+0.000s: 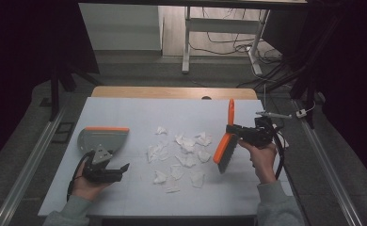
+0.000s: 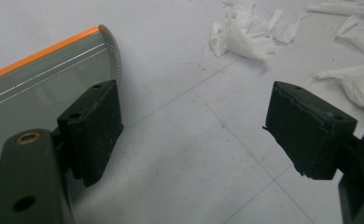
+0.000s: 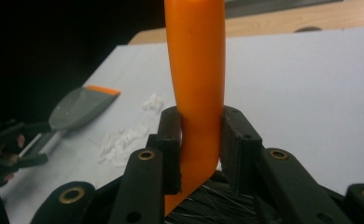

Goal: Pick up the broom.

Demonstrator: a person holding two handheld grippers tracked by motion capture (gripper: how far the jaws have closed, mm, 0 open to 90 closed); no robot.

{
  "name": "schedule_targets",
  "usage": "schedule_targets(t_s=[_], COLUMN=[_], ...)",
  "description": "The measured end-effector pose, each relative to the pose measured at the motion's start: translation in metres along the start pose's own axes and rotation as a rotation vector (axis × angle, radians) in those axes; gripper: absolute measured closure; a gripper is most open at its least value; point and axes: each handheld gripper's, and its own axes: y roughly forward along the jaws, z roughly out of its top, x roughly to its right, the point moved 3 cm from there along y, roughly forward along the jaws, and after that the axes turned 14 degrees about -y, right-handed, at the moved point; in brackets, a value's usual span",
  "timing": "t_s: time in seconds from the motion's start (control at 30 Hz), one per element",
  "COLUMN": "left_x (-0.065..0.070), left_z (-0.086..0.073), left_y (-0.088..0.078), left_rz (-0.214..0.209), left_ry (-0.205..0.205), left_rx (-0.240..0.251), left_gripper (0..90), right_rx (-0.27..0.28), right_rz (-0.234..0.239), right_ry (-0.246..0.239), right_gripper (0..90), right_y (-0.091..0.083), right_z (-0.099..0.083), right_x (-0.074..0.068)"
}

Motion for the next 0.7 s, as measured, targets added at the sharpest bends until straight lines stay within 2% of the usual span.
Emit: schedule_targets(t_s=[0.13, 0.5, 0.67, 0.7], left_x=[0.002, 0.013, 0.030, 0.039], left_z=[0.002, 0.015, 0.028, 0.034], left_y=[-0.002, -0.004, 0.000, 0.002], left_rz=[-0.013, -0.046, -0.088, -0.108], left_ry=[0.001, 0.015, 0.035, 0.048], left_rx=[0.010, 0.032, 0.045, 0.047], left_gripper=[19.2, 19.3, 19.3, 19.3], right_rx=[0.034, 0.081, 0.100, 0.104], right_rz=[0.003, 0.012, 0.015, 0.016], right_ry=[0.004, -0.022, -0.025, -0.026], right_gripper=[70.8, 70.7, 70.8, 70.8], right_y=[0.002, 0.014, 0.021, 0.022], right_z=[0.002, 0.007, 0.008, 0.009], right_x=[-0.008, -0.031, -0.039, -0.040])
